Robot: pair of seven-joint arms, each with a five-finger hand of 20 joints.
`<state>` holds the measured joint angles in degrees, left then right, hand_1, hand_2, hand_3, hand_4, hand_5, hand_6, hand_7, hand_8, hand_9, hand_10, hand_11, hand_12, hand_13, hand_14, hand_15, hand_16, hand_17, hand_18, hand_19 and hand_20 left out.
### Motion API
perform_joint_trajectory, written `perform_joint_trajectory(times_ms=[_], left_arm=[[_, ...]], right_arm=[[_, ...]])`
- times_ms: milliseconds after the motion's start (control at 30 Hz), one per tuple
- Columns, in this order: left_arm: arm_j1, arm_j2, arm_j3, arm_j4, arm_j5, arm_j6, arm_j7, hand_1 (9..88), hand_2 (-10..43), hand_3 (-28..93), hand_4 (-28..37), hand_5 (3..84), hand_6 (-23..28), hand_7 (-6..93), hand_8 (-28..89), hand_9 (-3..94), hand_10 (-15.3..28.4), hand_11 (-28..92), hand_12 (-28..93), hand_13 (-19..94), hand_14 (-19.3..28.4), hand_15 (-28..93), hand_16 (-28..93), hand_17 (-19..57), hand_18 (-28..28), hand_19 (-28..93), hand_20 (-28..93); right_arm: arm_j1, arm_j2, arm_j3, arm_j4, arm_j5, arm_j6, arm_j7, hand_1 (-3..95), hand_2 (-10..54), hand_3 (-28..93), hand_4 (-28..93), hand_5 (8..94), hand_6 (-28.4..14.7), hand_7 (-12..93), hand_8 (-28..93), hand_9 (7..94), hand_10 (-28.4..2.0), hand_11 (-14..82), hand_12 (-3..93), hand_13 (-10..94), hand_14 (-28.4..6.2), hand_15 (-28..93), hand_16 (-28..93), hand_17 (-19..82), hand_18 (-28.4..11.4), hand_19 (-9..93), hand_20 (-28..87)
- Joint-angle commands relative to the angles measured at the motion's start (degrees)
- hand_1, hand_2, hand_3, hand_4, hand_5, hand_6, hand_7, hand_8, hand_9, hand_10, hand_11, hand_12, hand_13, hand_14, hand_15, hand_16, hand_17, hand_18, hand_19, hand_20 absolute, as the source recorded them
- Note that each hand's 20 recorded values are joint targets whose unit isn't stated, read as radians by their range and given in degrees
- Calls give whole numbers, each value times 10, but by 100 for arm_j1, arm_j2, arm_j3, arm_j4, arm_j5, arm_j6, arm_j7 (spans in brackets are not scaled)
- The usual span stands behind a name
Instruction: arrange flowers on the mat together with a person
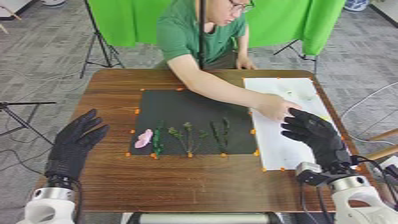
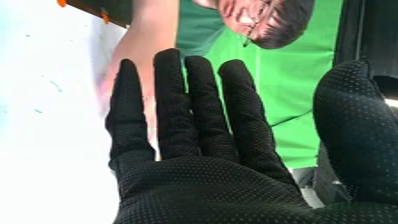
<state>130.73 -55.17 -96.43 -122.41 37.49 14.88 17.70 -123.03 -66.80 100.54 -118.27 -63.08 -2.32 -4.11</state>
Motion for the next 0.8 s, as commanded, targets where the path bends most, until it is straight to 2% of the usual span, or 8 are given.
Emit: perform_joint_trajectory(times_ms=[33,100,200,300,400,533,667,800], left_arm=[[-35,-1,63,48,136,14,-81,284,37,696,-252,407,44,168,-83,336,139,278,140,321,177,344,-17,-27,231,506,46],[28,6,31,28,166,42,-77,285,38,695,-253,407,43,168,-83,335,139,277,140,321,177,345,-17,-27,231,506,46],[179,-104,2,-10,62,60,-65,285,38,695,-252,407,43,168,-83,335,139,277,139,321,177,345,-17,-27,231,506,46],[7,-54,67,51,134,12,-119,284,37,696,-252,407,43,169,-84,335,139,276,139,321,177,345,-17,-27,231,505,46],[48,0,-3,12,164,28,-115,286,38,695,-253,407,43,169,-84,335,140,276,139,321,177,345,-17,-27,231,506,46],[173,-93,-20,-16,98,57,-120,285,38,696,-252,406,44,166,-83,335,139,276,139,321,176,344,-18,-27,231,506,46],[-117,14,78,78,188,-58,-129,285,38,696,-253,406,43,166,-82,336,139,276,139,321,177,345,-17,-27,231,505,46],[110,-50,-32,13,112,53,-115,286,40,694,-254,406,43,167,-82,336,139,277,139,321,176,344,-17,-27,231,506,46]], right_arm=[[0,57,31,-28,25,159,-75,182,27,862,-237,447,-48,168,-103,441,-150,157,234,375,-126,272,253,130,-209,496,262],[72,2,26,12,-24,78,-45,183,27,862,-237,448,-47,170,-103,442,-149,158,234,378,-126,274,253,131,-209,498,263],[37,-35,12,1,-31,69,-88,184,27,862,-237,448,-48,171,-104,443,-150,159,234,378,-126,276,251,131,-209,498,262],[-48,36,71,-37,-4,211,-122,185,28,861,-238,449,-48,171,-104,444,-150,160,233,379,-126,277,250,131,-209,498,261],[9,-10,48,-6,-2,87,-75,185,28,861,-237,451,-48,172,-105,449,-150,162,233,381,-126,280,250,131,-209,499,262],[-13,-47,31,-17,-66,20,-65,185,27,861,-237,452,-48,173,-105,449,-150,163,232,381,-126,282,248,132,-209,500,261],[-59,28,58,-30,47,234,-98,185,27,863,-237,453,-48,174,-106,451,-150,164,232,383,-127,283,247,132,-209,500,261],[63,-62,-36,38,-52,54,-74,185,29,863,-238,454,-47,176,-106,453,-151,165,232,384,-128,287,246,132,-210,503,262]])
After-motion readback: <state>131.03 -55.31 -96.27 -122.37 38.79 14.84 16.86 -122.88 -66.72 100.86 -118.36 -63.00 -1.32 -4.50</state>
